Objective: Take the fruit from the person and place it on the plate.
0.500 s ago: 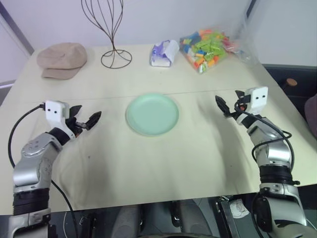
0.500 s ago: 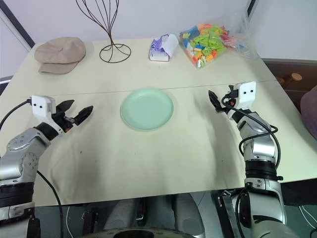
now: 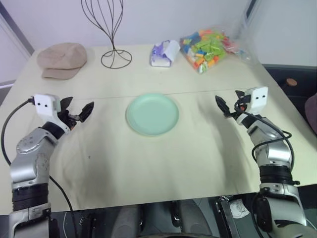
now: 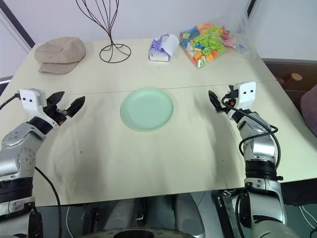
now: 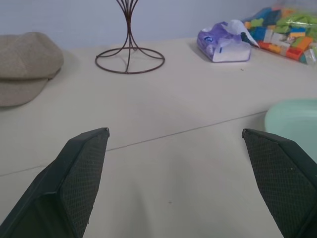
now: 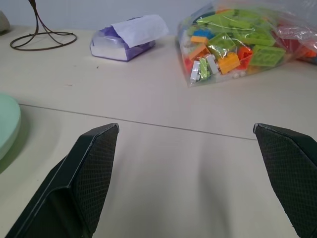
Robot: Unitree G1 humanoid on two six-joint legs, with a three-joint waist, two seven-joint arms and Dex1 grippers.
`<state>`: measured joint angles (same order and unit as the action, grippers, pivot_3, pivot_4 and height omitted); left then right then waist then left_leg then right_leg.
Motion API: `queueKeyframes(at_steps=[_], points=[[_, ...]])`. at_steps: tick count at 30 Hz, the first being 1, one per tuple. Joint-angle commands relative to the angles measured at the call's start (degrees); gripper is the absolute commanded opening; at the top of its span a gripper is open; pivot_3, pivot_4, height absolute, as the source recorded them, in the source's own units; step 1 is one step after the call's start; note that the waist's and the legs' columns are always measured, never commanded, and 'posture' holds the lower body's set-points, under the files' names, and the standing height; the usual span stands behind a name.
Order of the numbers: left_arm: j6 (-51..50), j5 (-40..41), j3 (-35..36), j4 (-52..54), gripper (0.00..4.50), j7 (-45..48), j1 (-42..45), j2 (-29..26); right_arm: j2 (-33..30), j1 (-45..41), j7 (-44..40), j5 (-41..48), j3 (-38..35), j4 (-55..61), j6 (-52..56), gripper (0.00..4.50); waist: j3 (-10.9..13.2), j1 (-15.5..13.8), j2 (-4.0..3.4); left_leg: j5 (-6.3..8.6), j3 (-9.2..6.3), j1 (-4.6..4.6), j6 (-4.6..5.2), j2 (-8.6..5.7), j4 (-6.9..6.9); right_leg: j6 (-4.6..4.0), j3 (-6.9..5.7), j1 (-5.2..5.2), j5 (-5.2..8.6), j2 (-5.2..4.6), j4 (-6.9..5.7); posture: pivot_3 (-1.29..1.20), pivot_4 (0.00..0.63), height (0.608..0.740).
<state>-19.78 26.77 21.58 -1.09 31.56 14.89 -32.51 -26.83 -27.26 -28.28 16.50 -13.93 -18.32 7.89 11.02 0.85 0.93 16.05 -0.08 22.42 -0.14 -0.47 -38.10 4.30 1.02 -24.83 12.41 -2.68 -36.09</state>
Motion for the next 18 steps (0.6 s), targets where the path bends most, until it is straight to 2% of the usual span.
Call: queueKeyframes(at_steps=[1,18], points=[[0.17,0.61,0.49,2.0,4.5,0.37,-0.33,-0.24,-0.45,-0.88,0.02,0.21,-0.74,1.07,-1.06,4.45,0.0,-0.01,0.0,0.0,0.0,0.0,0.0,0.0,0.0,0.0,0.0,0.0,0.0,0.0,0.0,0.0,0.15,0.74],[-0.73,0.63,0.59,2.69,4.5,0.78,-1.14,-0.41,-0.47,-0.91,-0.21,0.24,-0.71,0.88,-0.99,4.45,0.0,-0.01,0.0,0.0,0.0,0.0,0.0,0.0,0.0,0.0,0.0,0.0,0.0,0.0,0.0,0.0,0.15,0.74]])
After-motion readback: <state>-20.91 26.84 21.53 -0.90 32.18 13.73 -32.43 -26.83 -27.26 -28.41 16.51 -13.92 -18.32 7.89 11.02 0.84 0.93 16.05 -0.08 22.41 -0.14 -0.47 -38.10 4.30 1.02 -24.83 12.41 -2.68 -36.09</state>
